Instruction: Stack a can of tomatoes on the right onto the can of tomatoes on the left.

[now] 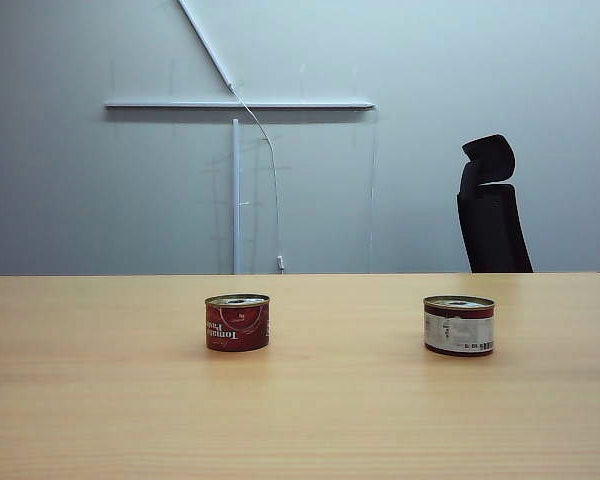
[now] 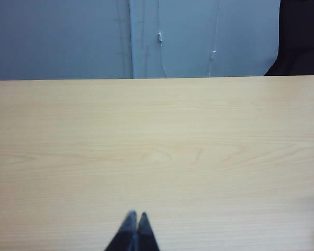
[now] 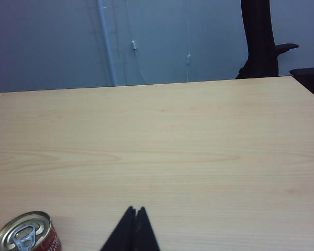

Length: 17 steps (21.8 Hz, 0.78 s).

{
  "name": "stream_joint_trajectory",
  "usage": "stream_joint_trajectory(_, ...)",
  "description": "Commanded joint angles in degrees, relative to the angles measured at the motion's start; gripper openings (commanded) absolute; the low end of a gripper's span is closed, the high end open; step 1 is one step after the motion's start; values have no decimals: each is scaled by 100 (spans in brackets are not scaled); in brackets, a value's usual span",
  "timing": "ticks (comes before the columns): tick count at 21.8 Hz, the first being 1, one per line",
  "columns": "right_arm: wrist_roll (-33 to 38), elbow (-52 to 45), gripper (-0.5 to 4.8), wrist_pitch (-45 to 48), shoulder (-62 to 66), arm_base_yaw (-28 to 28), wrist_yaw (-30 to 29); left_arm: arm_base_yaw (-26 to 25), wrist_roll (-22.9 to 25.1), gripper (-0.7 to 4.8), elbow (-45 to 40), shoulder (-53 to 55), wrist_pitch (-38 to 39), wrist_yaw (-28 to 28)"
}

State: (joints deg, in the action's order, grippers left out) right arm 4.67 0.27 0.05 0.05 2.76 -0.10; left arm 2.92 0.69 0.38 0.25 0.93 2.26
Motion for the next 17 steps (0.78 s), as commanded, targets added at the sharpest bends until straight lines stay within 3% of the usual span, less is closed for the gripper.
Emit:
stream_joint_trajectory(1, -17, -22, -5, 105, -9, 0, -2, -11, 37, -2, 13, 7, -57, 15)
stream_joint_trajectory(10, -15, -22, -5, 153, -9, 0, -7, 129, 37, -2, 13, 7, -55, 2)
stream_joint_trajectory(12, 68, -20, -5, 210, -9, 0, -31, 317, 37, -2, 24, 9, -42, 0)
stream_joint_trajectory(15, 990, -13, 3, 363, -9, 0, -293, 868, 37, -2, 24, 85, 13, 9)
stream_joint_trajectory(17, 1237, -11, 5, 448, -9, 0, -424, 1261, 37, -2, 22, 197, 46, 0)
